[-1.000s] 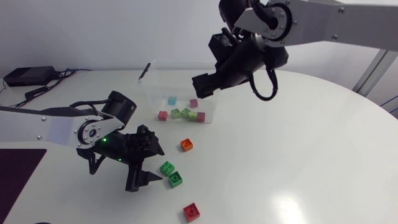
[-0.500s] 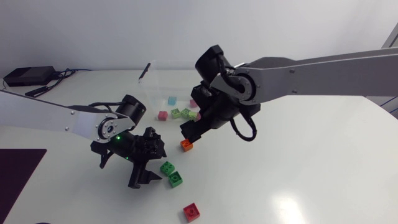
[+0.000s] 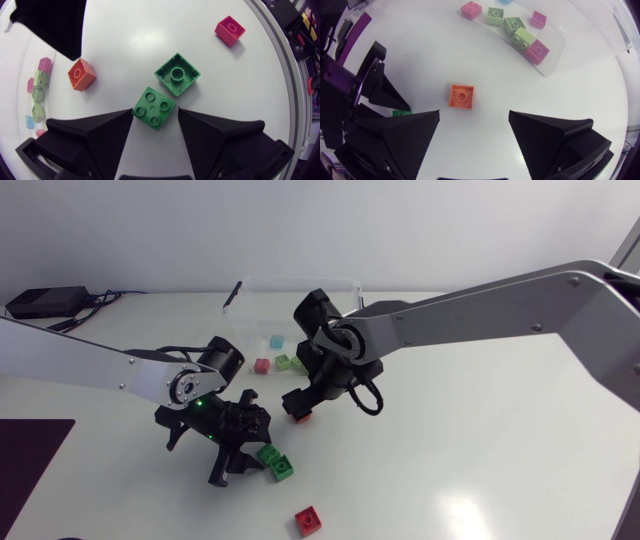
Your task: Place the duplo bricks in the container
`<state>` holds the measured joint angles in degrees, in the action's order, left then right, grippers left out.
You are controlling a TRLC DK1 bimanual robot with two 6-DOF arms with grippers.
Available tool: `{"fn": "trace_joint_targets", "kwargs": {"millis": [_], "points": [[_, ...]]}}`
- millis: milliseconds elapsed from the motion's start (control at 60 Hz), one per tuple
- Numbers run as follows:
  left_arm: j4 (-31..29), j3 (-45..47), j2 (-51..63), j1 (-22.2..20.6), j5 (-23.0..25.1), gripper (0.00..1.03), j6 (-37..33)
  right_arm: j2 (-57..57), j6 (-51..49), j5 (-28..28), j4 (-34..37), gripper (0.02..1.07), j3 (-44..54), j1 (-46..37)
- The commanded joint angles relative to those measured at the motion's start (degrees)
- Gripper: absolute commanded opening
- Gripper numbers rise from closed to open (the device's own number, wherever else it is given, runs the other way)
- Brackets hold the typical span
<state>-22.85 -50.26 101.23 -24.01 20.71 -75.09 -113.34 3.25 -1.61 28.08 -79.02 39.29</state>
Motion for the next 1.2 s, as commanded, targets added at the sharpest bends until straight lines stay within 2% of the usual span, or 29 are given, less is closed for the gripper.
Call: {"fn": "trace_joint_targets", "kwargs": {"millis": [0,50,83,267,583,683,783,967,1067,1183], "points": [[-1.05,-0.72,1.07,-0.69,0.21,0.41,-2.17,-2.85,1.41,0.55,0.05,1.02,-2.54,0.35],[-1.85,-0.45,1.07,-0.95,0.47,0.23,-3.13,-3.82,1.5,0.55,0.23,1.02,-3.68,0.35],[-2.29,-0.36,1.07,-0.95,0.47,0.16,-3.13,-4.52,1.5,0.55,0.49,1.02,-4.3,0.44],[-4.92,-0.19,0.02,-0.51,0.56,0.15,-3.22,-7.51,1.59,0.55,1.72,1.02,-6.49,0.97],[-7.3,-0.45,-8.68,4.32,2.85,0.15,-2.43,-10.32,1.24,0.9,2.86,1.01,-8.95,1.58],[-7.3,-1.86,-12.72,7.57,4.95,0.15,-0.94,-10.67,0.97,0.9,2.95,0.94,-9.13,1.93],[-7.38,-3.7,-14.92,10.56,6.54,0.15,0.38,-10.94,0.8,1.08,3.21,0.92,-9.66,2.2],[-7.12,-7.84,-16.42,15.4,10.14,0.15,5.04,-11.2,0.27,1.08,3.57,0.74,-9.83,2.72],[-3.34,-9.59,-16.33,16.71,11.28,0.15,10.84,-11.29,0.18,1.08,4.0,0.64,-9.92,3.16],[2.64,-11.18,-15.8,17.07,11.28,0.15,18.58,-11.91,0.18,1.08,4.88,0.59,-10.54,3.51]]}}
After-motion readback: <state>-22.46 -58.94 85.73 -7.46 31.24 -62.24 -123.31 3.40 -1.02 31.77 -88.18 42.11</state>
